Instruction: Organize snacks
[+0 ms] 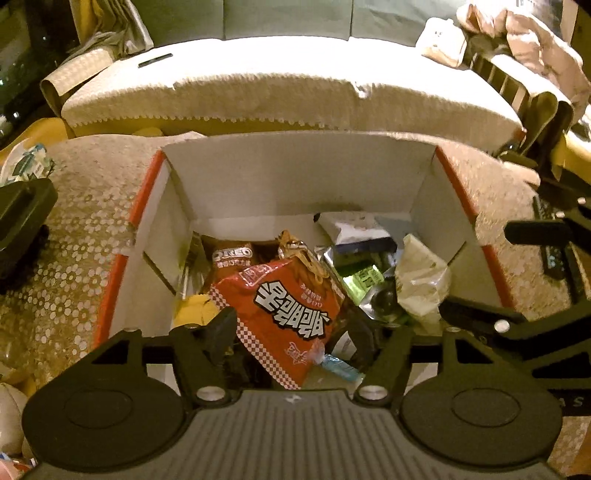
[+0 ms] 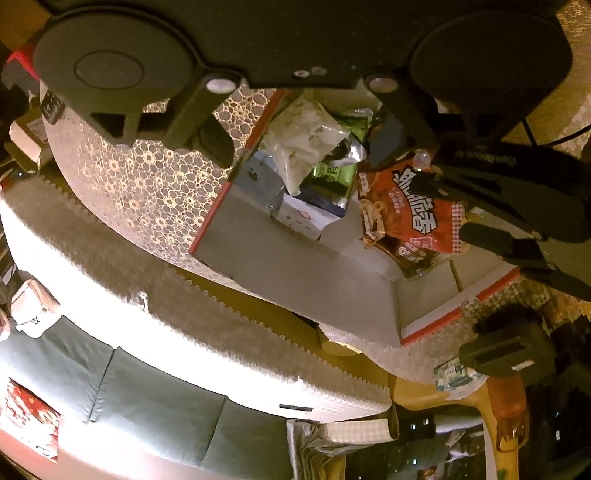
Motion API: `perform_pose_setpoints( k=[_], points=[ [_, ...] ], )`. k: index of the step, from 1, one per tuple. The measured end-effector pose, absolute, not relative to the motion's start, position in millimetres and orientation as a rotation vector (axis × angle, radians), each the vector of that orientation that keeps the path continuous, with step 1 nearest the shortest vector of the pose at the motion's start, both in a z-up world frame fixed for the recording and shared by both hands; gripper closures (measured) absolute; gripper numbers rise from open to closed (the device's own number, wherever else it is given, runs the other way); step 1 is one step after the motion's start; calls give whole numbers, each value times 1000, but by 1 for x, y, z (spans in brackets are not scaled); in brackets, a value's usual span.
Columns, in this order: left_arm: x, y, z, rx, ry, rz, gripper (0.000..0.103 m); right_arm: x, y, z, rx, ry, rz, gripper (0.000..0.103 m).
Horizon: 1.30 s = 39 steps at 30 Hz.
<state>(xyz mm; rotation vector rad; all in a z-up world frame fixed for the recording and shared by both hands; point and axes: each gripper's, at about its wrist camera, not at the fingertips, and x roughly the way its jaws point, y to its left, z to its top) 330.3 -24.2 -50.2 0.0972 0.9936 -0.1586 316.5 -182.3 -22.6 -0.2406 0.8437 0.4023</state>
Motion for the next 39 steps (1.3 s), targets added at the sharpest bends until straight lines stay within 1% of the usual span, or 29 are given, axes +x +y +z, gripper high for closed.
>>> perform_pose_setpoints(
  k=[4,5,8,10,19,20,22,24,39],
  points=[
    [320,-21,-38,94,962,-148,27,306,-192,-13,-188,817,403,7],
    [318,-19,-36,89,958,-151,26,302,-194,-10,-171,805,402,3],
    [310,-17,-28,78,938,-153,24,295,-201,-2,-127,787,406,1],
    [304,-15,-23,68,921,-152,20,290,-204,3,-104,775,408,1],
    [274,-10,0,34,844,-148,16,260,-219,24,-12,697,429,0],
    [270,-10,3,29,837,-149,14,256,-219,25,-8,689,428,0],
    [262,-10,8,22,813,-152,5,248,-221,28,-5,672,429,0],
    [254,-11,14,17,793,-161,2,239,-222,30,2,658,433,0],
    [200,-12,36,6,717,-152,2,191,-225,52,66,598,445,0]
  ],
)
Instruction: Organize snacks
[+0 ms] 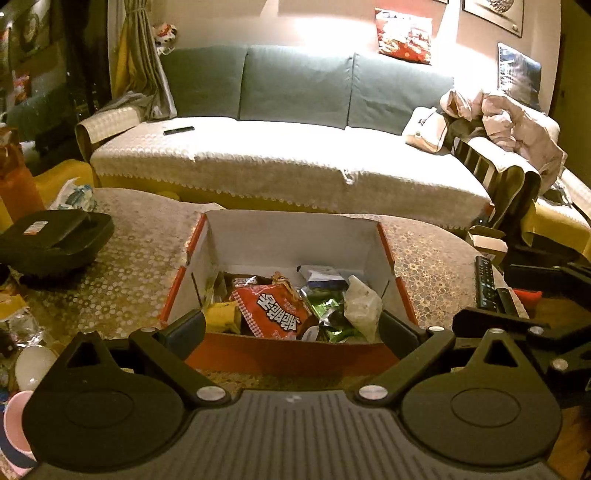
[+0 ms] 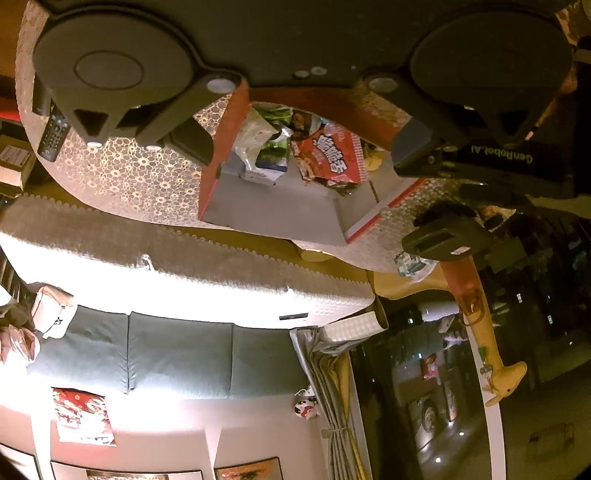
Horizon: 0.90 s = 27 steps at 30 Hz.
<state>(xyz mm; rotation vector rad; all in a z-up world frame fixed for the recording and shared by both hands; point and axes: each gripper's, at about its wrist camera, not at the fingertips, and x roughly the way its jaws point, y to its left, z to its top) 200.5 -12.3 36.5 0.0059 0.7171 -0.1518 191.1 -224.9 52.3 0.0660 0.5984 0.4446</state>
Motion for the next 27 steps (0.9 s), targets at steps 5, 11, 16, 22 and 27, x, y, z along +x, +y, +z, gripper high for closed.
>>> perform_pose_setpoints(
  k=[5,11,16,22,27],
  points=[
    [189,-15,40,8,704,-149,2,185,-225,57,79,591,447,0],
    [182,-13,40,-6,695,-147,2,180,-225,59,90,587,449,0],
    [176,-13,39,-9,692,-152,2,177,-224,60,107,580,444,0],
    [170,-13,40,-6,686,-147,2,174,-223,58,120,585,444,0],
    [167,-13,41,-10,682,-147,2,172,-223,57,129,590,444,0]
  ],
)
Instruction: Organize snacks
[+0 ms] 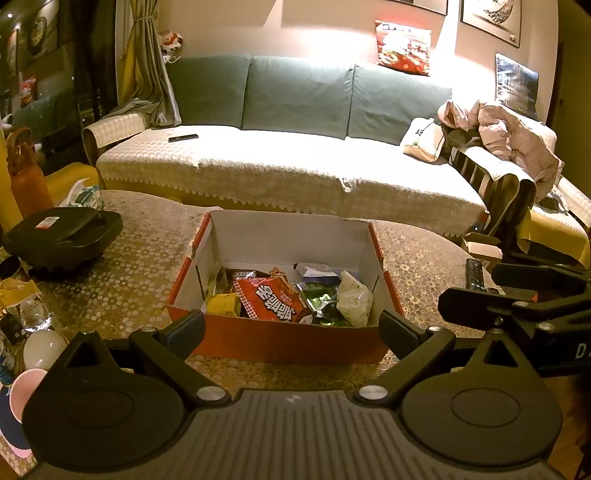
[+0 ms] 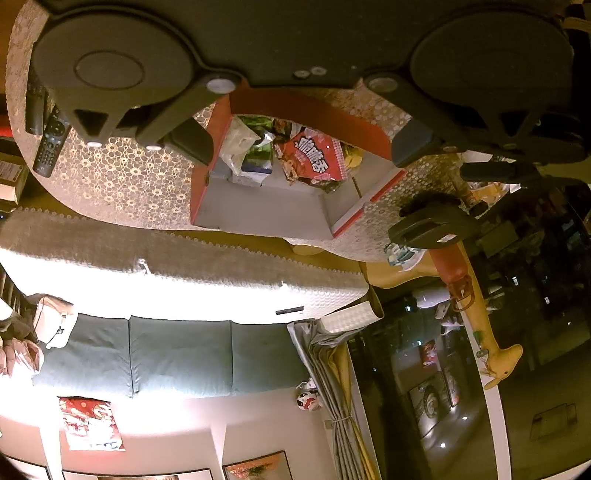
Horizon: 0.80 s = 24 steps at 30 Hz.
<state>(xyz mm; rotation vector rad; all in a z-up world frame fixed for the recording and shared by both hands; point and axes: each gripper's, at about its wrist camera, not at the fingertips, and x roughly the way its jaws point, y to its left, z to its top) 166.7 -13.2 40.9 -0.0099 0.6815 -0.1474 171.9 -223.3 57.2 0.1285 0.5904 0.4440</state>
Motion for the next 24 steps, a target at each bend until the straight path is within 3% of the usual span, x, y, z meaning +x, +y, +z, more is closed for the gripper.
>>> perform_pose_setpoints(
  k=[24],
  points=[
    [157,-24,34,1,712,-144,2,159,-238,46,168,623,417,0]
  ],
)
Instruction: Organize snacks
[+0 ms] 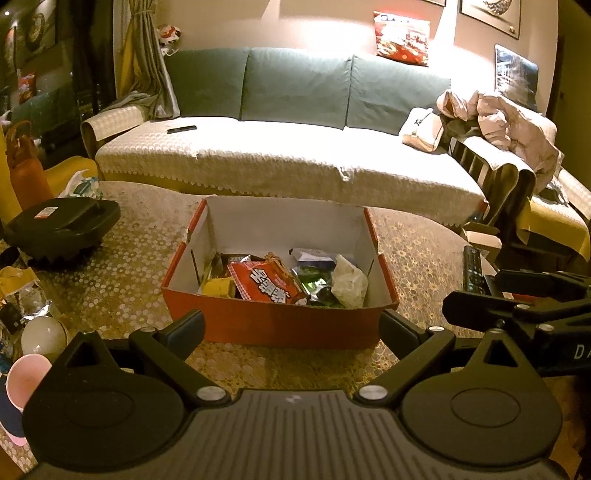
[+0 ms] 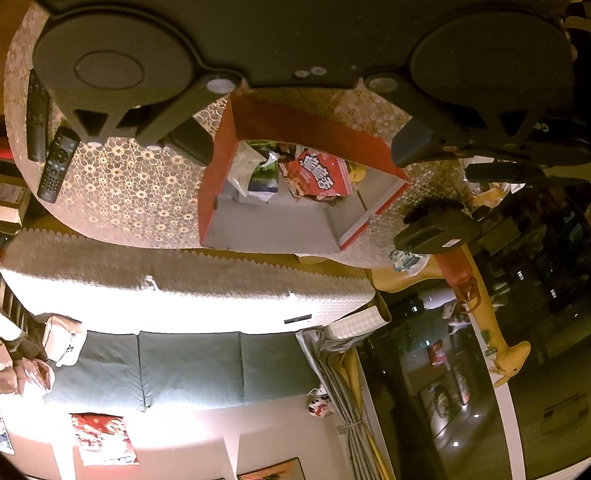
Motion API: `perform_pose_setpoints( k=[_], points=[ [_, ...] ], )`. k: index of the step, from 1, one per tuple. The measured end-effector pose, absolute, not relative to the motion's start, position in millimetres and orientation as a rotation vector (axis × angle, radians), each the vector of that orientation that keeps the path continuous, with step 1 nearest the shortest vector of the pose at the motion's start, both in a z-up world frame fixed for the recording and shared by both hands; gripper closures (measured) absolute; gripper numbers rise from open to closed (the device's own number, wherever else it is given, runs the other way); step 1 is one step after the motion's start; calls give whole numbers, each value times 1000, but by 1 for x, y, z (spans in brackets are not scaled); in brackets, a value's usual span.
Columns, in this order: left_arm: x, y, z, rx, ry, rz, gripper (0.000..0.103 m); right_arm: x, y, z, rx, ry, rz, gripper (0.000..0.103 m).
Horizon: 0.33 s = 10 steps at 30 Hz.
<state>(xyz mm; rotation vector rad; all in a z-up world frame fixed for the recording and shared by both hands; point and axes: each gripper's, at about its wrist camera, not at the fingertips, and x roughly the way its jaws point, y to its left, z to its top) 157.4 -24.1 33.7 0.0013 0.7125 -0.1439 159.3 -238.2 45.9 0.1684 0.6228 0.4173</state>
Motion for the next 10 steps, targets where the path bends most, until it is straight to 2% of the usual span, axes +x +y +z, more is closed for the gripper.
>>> perform_pose_setpoints(
  k=[10],
  points=[
    [157,-33,24,11,746,-162,2,156,-253,32,194,652,388,0]
  ],
)
